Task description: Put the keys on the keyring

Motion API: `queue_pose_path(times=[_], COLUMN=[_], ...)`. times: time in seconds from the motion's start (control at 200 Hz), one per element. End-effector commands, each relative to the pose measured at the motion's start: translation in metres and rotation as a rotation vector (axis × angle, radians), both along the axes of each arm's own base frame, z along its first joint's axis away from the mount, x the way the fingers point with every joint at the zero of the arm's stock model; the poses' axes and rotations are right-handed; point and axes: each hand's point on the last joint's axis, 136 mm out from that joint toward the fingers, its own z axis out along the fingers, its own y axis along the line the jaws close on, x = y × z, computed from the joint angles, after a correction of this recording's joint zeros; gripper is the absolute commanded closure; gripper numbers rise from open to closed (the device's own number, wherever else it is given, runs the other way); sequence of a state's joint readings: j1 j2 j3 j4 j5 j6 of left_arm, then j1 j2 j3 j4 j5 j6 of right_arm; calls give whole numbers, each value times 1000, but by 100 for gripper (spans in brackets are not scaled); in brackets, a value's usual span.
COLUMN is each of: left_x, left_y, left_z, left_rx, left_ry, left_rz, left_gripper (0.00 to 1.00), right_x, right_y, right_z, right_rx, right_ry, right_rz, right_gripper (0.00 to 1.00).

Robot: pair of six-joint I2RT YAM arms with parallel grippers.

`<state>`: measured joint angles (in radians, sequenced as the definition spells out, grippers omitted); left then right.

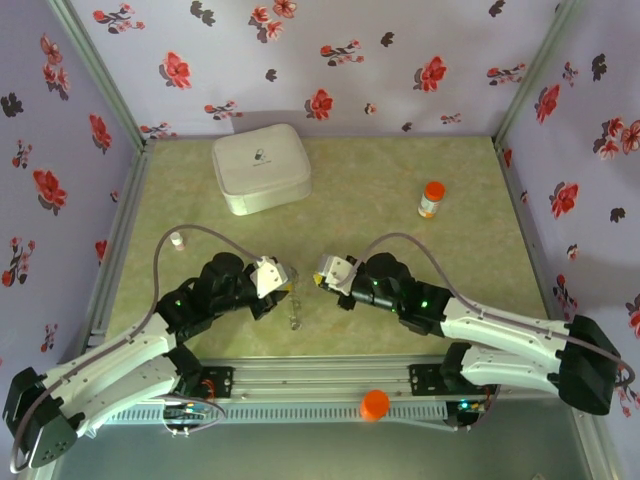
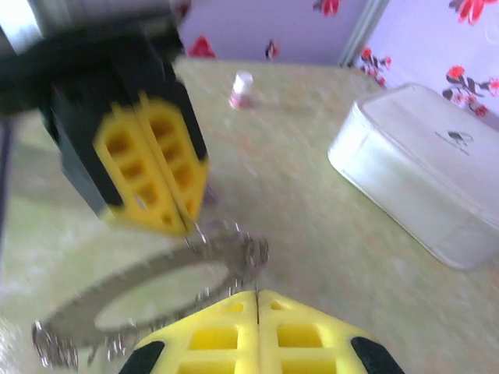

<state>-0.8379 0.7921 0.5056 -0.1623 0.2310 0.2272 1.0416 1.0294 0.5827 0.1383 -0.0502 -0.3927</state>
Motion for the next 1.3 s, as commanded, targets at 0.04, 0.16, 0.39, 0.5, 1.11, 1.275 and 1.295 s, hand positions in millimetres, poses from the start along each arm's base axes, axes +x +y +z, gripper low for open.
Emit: queue_pose_path(times=[0.04,0.16,0.39,0.5,1.11,1.275,1.295], left_x=[-5,-6,-5,-7,-9,-7,-8], left_y=[-13,-17,-20,-22,-25,-26,-26], left_z=[19,19,20,20,14,14,14], left_rx=[-90,-112,-190,-209,-184,-190,-190], left_ry=[37,100,176,211,223,217,217], left_rz=[-32,-18,28,28,3,6,5], left_gripper=[100,100,100,100,100,100,100], right_x=[-4,-14,-19,-18,-2,-4,-4], right_y=[-6,3,13,16,20,24,24], right_z=[-16,-5,7,7,19,18,17], right_rx=[-141,-80,-15,-20,29,32,32], right_ry=[-89,-70,-15,-4,-57,-48,-46], right_rz=[52,113,155,165,92,112,111], right_gripper=[100,100,100,100,100,100,100])
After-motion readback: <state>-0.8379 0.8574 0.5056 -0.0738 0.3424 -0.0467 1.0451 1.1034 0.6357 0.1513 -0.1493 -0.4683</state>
